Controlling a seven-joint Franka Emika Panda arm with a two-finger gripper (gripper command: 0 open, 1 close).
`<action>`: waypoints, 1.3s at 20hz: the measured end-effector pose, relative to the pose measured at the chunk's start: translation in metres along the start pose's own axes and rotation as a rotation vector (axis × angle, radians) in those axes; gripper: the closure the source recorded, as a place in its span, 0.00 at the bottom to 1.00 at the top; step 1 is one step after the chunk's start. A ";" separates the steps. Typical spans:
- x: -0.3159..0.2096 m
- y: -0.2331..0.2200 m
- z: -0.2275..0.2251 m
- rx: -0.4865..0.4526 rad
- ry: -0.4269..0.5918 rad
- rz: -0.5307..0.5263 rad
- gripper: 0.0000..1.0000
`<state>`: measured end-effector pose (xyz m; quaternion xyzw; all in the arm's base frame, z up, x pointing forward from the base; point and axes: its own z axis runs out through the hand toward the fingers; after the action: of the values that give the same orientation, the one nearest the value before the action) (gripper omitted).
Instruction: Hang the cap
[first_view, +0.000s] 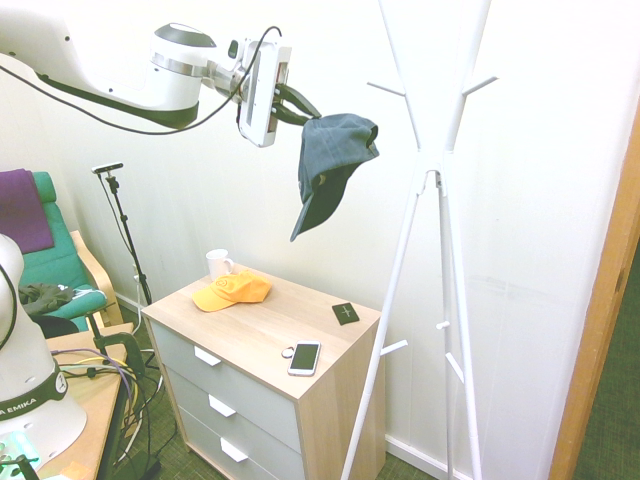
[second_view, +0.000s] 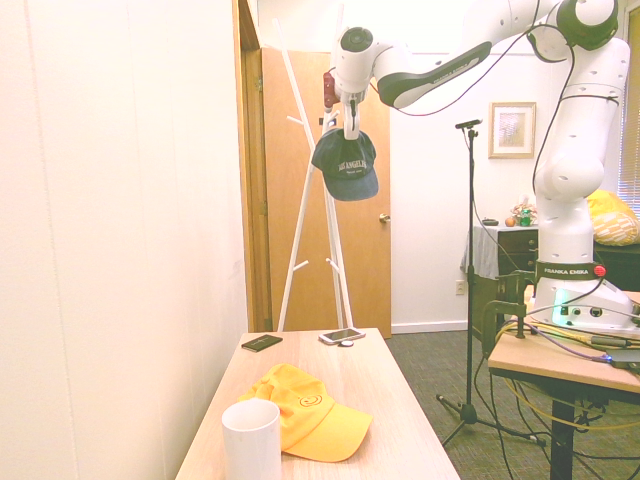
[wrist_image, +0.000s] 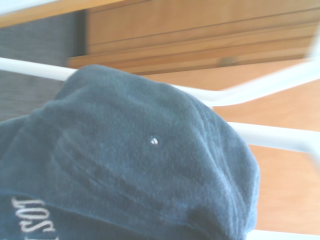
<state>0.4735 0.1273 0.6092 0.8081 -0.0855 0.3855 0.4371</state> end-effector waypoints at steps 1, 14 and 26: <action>0.005 0.006 -0.004 -0.008 0.013 -0.003 1.00; 0.091 0.057 -0.047 -0.035 0.139 0.047 1.00; 0.089 0.000 0.044 0.053 0.036 0.064 0.00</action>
<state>0.5589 0.1107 0.6566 0.8092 -0.0934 0.4158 0.4044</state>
